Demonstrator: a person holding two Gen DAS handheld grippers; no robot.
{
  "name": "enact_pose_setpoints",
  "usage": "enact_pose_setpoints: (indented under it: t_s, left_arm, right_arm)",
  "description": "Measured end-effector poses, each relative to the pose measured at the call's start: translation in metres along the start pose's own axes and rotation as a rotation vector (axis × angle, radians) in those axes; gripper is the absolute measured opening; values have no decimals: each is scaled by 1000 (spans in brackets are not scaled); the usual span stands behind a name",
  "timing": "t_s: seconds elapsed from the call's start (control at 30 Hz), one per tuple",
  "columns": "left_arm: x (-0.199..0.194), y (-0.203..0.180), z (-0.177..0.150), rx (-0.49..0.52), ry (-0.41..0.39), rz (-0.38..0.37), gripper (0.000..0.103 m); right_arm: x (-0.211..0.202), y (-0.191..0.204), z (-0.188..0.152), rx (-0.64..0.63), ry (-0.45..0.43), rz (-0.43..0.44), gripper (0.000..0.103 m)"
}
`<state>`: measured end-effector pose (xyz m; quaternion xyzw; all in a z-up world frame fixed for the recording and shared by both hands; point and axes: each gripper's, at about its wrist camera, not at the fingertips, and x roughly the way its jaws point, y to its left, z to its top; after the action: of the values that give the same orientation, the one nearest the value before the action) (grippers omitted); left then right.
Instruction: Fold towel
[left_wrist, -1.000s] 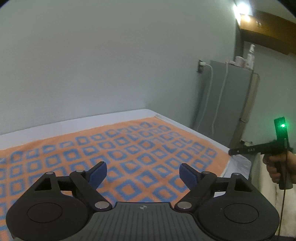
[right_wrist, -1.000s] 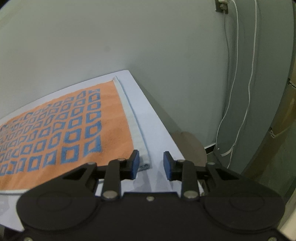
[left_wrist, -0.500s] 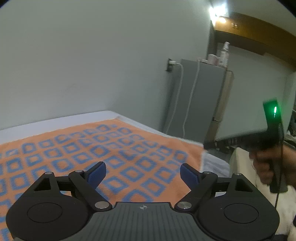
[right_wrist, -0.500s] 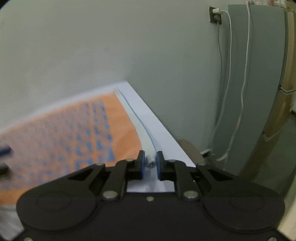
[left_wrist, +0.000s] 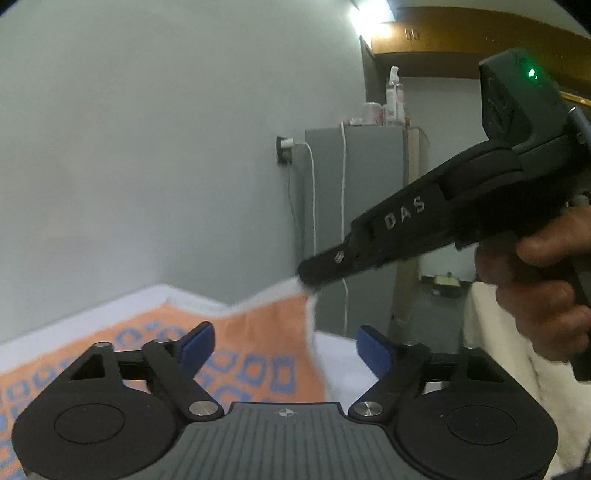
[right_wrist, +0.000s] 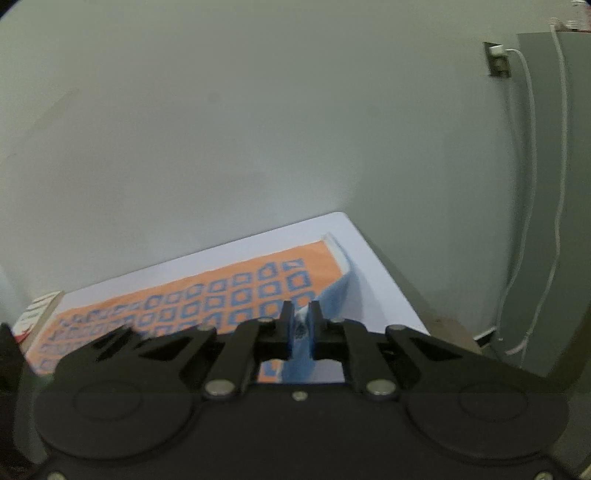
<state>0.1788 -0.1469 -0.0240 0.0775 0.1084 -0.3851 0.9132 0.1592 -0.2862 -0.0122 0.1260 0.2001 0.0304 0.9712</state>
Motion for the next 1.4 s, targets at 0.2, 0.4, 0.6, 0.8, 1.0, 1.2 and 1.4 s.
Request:
enact_pose_setpoints:
  t_s: [0.2,0.4,0.6,0.8,1.0,1.2,1.4]
  left_arm:
    - [25,-12,6,25,3,76,52]
    - [48,-18,0,44,63,92,10]
    - [41,-10,-4,6,53,115,3]
    - [17,2,-10,-18,26,139,3]
    - [1,1,-21,-6,18,154,3]
    - [-6,0,-31,-10,24,160,3]
    - [-12,0,-28,-9,28,161,3]
  right_arm:
    - [0,-5,9,-18,16,59,5]
    - [-1,-3,10,-27,19,92,5]
    - [5,-1,12,-25,29,117,13]
    - [26,-17,31,46,8,125,39]
    - [98,-39,75,40,81,43,39]
    - [173,-41,118,33,193,29,39]
    - [236,-28,128,-24,330,-31,39]
